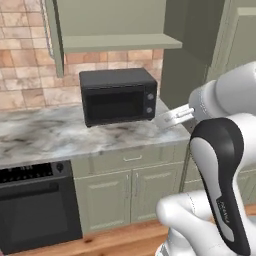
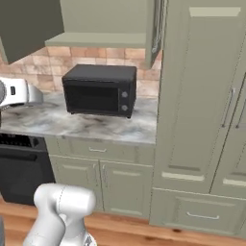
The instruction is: Open the cabinet and move the ladle to the pot. Then close the cabinet.
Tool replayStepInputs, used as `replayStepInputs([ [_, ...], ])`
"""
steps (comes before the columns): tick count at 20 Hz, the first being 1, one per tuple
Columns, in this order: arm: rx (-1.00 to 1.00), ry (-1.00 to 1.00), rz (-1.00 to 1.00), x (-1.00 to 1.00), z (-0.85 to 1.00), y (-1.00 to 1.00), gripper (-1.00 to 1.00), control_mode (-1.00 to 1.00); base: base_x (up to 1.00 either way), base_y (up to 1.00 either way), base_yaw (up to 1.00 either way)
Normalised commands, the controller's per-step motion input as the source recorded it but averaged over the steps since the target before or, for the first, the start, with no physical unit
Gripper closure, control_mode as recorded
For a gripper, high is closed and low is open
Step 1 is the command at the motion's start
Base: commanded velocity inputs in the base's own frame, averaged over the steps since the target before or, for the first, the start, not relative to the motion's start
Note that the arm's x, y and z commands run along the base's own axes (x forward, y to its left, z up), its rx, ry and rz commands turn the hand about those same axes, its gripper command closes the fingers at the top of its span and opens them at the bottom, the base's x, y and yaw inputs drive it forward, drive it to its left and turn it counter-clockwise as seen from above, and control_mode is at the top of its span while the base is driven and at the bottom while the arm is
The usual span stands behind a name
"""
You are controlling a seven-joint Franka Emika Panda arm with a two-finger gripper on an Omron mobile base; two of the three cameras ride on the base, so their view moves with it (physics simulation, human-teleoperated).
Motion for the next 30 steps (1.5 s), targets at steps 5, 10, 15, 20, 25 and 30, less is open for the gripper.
replayStepInputs([
  [5, 0.0, 0.0, 0.0, 0.0, 0.0, 0.0, -1.0, 1.0, 0.24, -0.4, 0.01],
  [10, 0.0, 0.0, 0.0, 0.0, 0.0, 0.0, -1.0, 1.0, 0.28, 0.07, -0.16],
  [15, 0.0, 0.0, 0.0, 0.0, 0.0, 0.0, -1.0, 1.0, 0.24, 0.27, -0.32],
  [20, 0.0, 0.0, 0.0, 0.0, 0.0, 0.0, -1.0, 1.0, 0.25, 0.44, -0.29],
  [25, 0.0, 0.0, 0.0, 0.0, 0.0, 0.0, -1.0, 1.0, 0.34, 0.7, -0.22],
  [30, 0.0, 0.0, 0.0, 0.0, 0.0, 0.0, -1.0, 1.0, 0.18, 0.39, -0.07],
])
